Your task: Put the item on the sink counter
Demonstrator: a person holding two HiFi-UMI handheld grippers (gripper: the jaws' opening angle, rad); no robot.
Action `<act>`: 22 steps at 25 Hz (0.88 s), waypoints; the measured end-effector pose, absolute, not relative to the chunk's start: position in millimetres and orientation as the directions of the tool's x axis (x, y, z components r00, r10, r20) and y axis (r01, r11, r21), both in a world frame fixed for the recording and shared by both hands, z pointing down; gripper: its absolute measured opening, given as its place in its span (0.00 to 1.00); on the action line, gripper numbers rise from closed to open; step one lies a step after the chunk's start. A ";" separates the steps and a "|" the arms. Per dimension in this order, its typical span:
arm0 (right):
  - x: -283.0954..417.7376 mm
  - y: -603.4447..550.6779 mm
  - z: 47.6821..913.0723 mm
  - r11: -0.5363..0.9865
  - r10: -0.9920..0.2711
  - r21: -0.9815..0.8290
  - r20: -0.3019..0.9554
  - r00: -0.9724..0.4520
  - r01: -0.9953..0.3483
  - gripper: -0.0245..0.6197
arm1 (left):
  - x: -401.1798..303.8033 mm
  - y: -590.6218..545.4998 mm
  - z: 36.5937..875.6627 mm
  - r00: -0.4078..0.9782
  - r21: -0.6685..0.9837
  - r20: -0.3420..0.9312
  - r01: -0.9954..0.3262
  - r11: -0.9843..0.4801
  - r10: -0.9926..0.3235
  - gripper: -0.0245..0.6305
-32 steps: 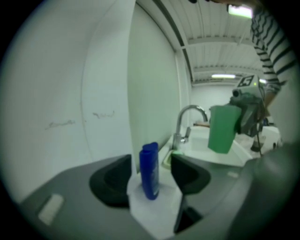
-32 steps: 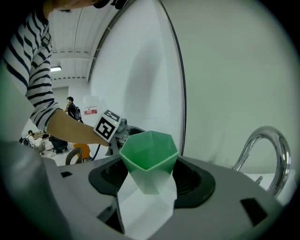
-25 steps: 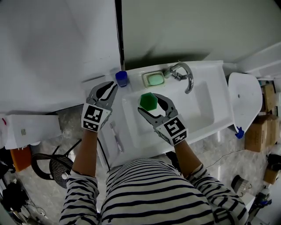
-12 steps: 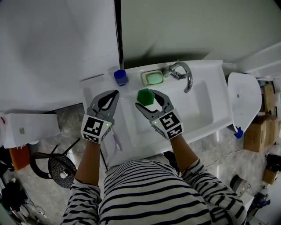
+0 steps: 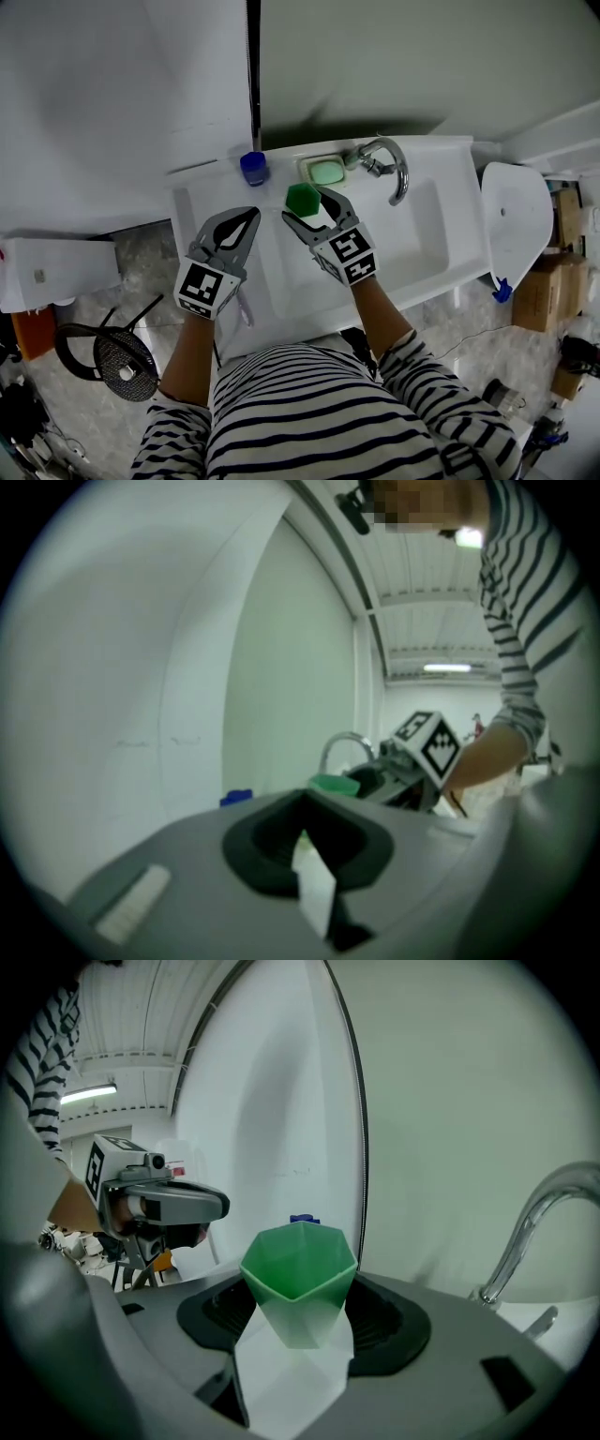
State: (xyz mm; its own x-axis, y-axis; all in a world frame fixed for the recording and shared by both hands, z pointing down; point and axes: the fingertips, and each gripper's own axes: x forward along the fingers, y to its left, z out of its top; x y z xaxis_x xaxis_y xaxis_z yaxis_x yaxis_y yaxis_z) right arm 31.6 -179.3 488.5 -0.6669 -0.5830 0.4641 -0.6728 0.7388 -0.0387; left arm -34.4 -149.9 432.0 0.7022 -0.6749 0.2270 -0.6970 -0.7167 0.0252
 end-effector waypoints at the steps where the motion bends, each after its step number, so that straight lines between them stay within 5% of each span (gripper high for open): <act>1: 31.5 -182.1 491.1 0.738 -0.582 -0.041 0.466 -0.666 -0.673 0.50 | -34.1 -148.7 433.2 0.701 0.029 0.230 -0.698 -0.716 -0.675 0.05; 22: 30.3 -236.7 551.2 0.715 -0.574 -0.064 0.514 -0.637 -0.696 0.50 | -35.3 -151.5 458.6 0.696 0.071 0.263 -0.705 -0.706 -0.668 0.05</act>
